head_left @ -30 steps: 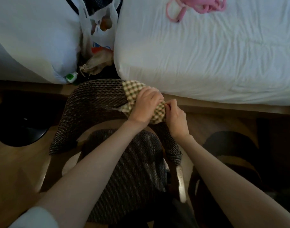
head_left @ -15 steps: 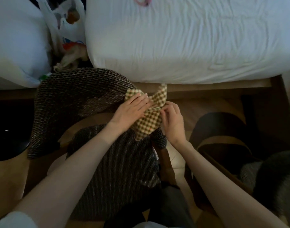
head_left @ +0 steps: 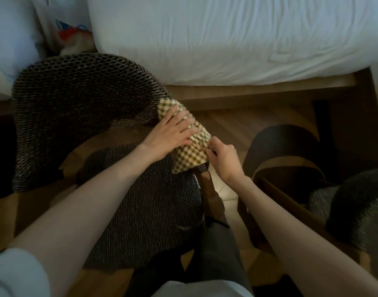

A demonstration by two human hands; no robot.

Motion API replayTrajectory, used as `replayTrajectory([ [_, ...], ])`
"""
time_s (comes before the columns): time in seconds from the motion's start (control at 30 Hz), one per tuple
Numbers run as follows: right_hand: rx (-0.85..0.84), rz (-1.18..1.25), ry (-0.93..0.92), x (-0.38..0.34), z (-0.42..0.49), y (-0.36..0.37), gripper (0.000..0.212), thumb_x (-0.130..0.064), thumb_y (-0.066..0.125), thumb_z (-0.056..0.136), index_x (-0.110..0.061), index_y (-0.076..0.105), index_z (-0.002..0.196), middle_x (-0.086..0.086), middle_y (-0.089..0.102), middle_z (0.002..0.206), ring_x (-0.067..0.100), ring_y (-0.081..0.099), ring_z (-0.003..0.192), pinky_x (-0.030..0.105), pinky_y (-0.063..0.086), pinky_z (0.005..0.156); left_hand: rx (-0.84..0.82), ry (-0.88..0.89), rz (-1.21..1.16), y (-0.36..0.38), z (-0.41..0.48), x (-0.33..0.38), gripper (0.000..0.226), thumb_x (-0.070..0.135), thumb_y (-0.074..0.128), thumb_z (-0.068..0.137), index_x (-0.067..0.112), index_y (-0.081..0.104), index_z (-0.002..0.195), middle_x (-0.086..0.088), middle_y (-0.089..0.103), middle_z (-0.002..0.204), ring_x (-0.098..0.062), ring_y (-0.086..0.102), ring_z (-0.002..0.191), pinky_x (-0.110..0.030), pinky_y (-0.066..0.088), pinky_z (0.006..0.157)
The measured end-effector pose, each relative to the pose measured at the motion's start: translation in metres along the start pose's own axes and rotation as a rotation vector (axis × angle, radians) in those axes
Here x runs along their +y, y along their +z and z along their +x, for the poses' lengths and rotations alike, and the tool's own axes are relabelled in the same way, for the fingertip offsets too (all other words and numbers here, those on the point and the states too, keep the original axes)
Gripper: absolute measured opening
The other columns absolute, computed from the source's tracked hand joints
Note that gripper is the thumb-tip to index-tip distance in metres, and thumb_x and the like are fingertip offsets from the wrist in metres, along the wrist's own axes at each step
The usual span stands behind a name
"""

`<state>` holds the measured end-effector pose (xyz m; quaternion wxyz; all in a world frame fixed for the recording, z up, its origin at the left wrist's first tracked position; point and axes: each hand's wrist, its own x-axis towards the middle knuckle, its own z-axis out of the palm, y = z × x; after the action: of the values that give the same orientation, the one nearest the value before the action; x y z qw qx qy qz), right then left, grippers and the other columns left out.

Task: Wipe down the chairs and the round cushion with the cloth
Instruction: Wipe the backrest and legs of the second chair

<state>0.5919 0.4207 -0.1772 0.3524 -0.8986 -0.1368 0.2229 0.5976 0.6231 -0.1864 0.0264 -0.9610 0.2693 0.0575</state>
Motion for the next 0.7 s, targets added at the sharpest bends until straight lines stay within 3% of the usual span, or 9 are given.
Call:
replayTrajectory([
  [0.17, -0.032, -0.034, 0.053, 0.023, -0.04, -0.002, 0.01, -0.012, 0.058, 0.093, -0.003, 0.06, 0.097, 0.004, 0.067, 0.077, 0.015, 0.061, 0.064, 0.032, 0.05, 0.06, -0.083, 0.013, -0.193, 0.012, -0.003, 0.044, 0.038, 0.032, 0.035, 0.101, 0.027, 0.042, 0.138, 0.0, 0.033, 0.149, -0.026, 0.012, 0.145, -0.041, -0.023, 0.113],
  [0.3, -0.038, 0.003, 0.143, 0.032, -0.065, 0.003, 0.011, -0.017, 0.059, 0.094, -0.007, 0.059, 0.092, -0.002, 0.063, 0.068, 0.004, 0.054, 0.053, 0.019, 0.042, 0.048, -0.032, -0.053, -0.467, 0.013, -0.009, 0.07, 0.035, 0.029, 0.03, 0.103, 0.027, 0.055, 0.128, 0.004, 0.044, 0.142, -0.019, 0.017, 0.142, -0.028, -0.024, 0.112],
  [0.4, 0.054, 0.006, 0.094, 0.021, -0.066, -0.005, 0.007, -0.019, 0.059, 0.094, -0.013, 0.059, 0.092, -0.011, 0.06, 0.066, 0.001, 0.056, 0.054, 0.017, 0.044, 0.049, 0.011, -0.169, -0.588, 0.005, -0.006, 0.076, 0.032, 0.024, 0.038, 0.102, 0.02, 0.059, 0.126, 0.004, 0.052, 0.137, -0.015, 0.029, 0.138, -0.02, -0.014, 0.113],
  [0.5, 0.172, 0.087, 0.018, -0.004, -0.053, -0.018, 0.009, -0.019, 0.061, 0.093, -0.012, 0.061, 0.099, -0.007, 0.066, 0.08, 0.004, 0.063, 0.069, 0.025, 0.054, 0.062, 0.128, -0.383, -0.748, -0.022, -0.005, 0.068, 0.028, 0.02, 0.047, 0.098, 0.012, 0.063, 0.121, -0.002, 0.058, 0.129, -0.019, 0.043, 0.129, -0.032, 0.019, 0.115],
  [0.6, 0.223, 0.1, -0.05, -0.037, -0.031, -0.026, 0.01, -0.021, 0.062, 0.091, -0.019, 0.061, 0.1, -0.008, 0.063, 0.092, 0.011, 0.059, 0.087, 0.032, 0.053, 0.074, 0.36, -0.534, -0.677, -0.05, -0.023, 0.046, 0.031, 0.027, 0.048, 0.093, 0.009, 0.069, 0.107, -0.008, 0.06, 0.114, -0.027, 0.05, 0.111, -0.041, 0.04, 0.095],
  [0.7, 0.23, 0.091, -0.181, -0.078, -0.003, -0.028, 0.013, -0.021, 0.066, 0.087, -0.024, 0.063, 0.099, -0.016, 0.058, 0.088, 0.01, 0.05, 0.086, 0.028, 0.044, 0.071, 0.534, -0.749, -0.507, -0.066, -0.055, 0.02, 0.022, 0.029, 0.057, 0.092, 0.015, 0.072, 0.101, -0.011, 0.053, 0.104, -0.027, 0.047, 0.096, -0.033, 0.04, 0.08],
])
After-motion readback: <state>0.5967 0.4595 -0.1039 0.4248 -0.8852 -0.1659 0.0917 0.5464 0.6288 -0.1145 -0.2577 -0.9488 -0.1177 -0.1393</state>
